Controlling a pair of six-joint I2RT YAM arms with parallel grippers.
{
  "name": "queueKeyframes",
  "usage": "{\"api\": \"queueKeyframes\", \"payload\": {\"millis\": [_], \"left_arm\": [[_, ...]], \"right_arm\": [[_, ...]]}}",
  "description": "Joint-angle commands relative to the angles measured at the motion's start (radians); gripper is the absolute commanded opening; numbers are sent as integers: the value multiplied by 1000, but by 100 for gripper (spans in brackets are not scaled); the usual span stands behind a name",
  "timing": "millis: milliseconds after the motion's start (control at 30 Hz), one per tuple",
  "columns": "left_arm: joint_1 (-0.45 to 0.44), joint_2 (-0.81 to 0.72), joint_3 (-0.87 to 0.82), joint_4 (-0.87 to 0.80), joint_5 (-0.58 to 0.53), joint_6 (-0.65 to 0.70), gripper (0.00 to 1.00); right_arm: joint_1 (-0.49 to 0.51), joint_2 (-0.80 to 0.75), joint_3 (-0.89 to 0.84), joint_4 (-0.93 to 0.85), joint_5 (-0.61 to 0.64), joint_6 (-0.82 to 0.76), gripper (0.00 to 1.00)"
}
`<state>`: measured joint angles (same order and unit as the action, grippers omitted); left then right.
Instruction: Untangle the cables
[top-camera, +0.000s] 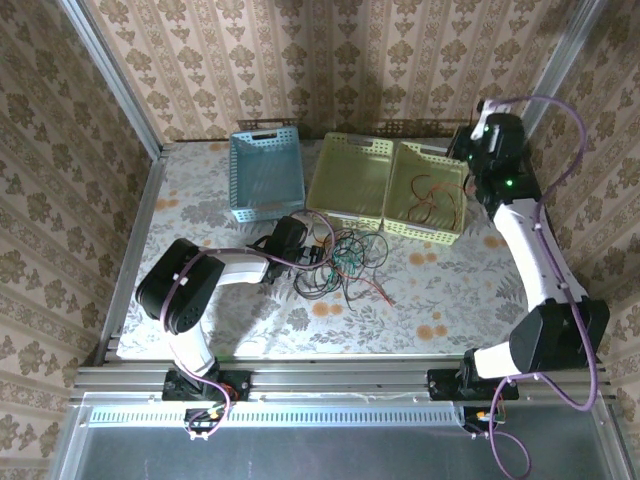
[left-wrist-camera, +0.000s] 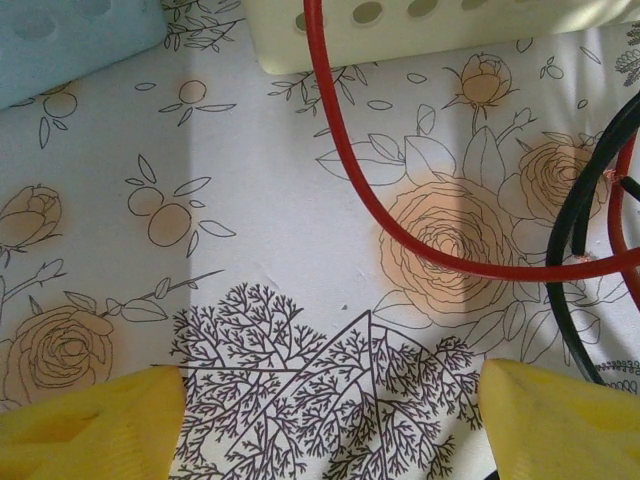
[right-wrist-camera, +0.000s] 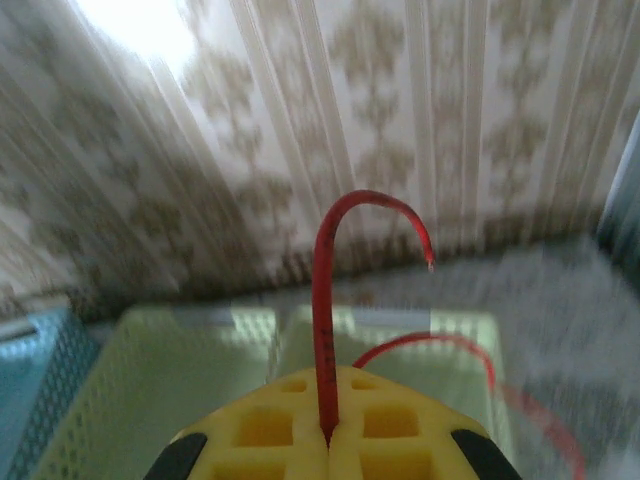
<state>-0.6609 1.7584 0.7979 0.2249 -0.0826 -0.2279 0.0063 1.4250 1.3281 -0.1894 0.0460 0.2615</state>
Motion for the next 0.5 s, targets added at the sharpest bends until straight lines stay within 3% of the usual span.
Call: {"api": "queueKeyframes", "payload": {"millis": [0, 100, 333, 467], "left_arm": [[-9, -32, 18, 9, 14, -1, 79], [-9, -41, 18, 22, 30, 2, 79], [-13, -54, 23, 22, 26, 6, 79], [-19, -55, 21, 23, 21, 0, 79]], "right_arm": [[-2, 46, -91, -102, -67, 136, 0], [-1, 109, -135, -120, -129, 160, 0], [10, 249, -132, -93, -421, 168, 1], [31, 303, -102, -128, -484, 156, 1]]}}
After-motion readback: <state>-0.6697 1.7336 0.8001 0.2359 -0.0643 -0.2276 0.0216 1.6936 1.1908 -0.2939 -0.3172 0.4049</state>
